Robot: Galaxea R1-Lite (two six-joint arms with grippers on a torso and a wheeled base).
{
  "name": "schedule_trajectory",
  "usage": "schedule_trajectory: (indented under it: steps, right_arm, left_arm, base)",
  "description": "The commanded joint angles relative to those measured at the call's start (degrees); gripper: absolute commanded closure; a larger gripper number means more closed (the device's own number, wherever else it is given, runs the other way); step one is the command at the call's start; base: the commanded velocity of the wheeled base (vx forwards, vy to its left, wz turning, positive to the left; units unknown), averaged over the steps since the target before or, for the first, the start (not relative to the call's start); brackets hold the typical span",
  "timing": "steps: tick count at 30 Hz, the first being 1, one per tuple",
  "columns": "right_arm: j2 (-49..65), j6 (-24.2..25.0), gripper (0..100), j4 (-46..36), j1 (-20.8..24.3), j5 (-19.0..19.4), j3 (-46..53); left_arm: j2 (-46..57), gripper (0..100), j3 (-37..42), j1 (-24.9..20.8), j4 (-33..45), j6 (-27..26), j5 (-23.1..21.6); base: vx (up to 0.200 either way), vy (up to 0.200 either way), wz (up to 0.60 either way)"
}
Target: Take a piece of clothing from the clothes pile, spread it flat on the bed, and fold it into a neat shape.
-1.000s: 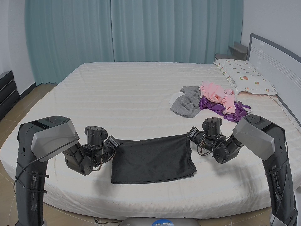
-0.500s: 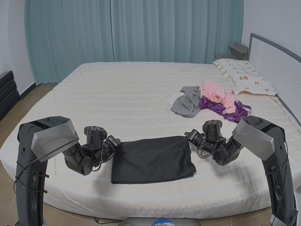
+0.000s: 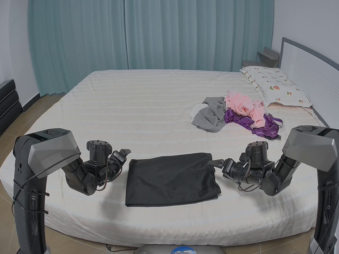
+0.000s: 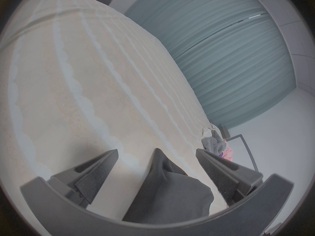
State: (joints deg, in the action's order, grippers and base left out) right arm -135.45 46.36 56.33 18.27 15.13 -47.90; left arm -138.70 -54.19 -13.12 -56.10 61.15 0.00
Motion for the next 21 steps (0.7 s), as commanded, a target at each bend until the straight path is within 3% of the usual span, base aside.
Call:
schedule_trajectory:
  steps: [1, 6, 7, 13, 21]
  right_arm:
    - [5.72, -4.88, 0, -0.08, -0.34, 2.71, 7.56]
    - [3.70, -7.69, 0, -0.35, 0.45, 2.80, 8.17]
    - [2.73, -7.69, 100, -0.26, 0.89, 2.80, 7.73]
    - [0.01, -8.13, 100, -0.43, 2.73, 2.19, 6.76]
    - [3.44, -9.10, 100, -0.43, 1.41, 2.19, 9.66]
  left_arm:
    - [2.03, 0, 1.98, 1.43, 0.29, 0.64, -0.18]
    - [1.86, 0, 2.07, 1.43, 0.47, 0.55, -0.18]
    - [1.86, 0, 2.07, 1.43, 0.47, 0.55, -0.18]
    - [1.77, 0, 1.98, 1.43, 0.47, 0.55, -0.18]
    - [1.77, 0, 1.89, 1.43, 0.55, 0.55, -0.18]
  base:
    - [0.000, 0.000, 0.00]
    - [0.000, 0.000, 0.00]
    - [0.000, 0.000, 0.00]
    - [0.000, 0.000, 0.00]
    - [0.000, 0.000, 0.00]
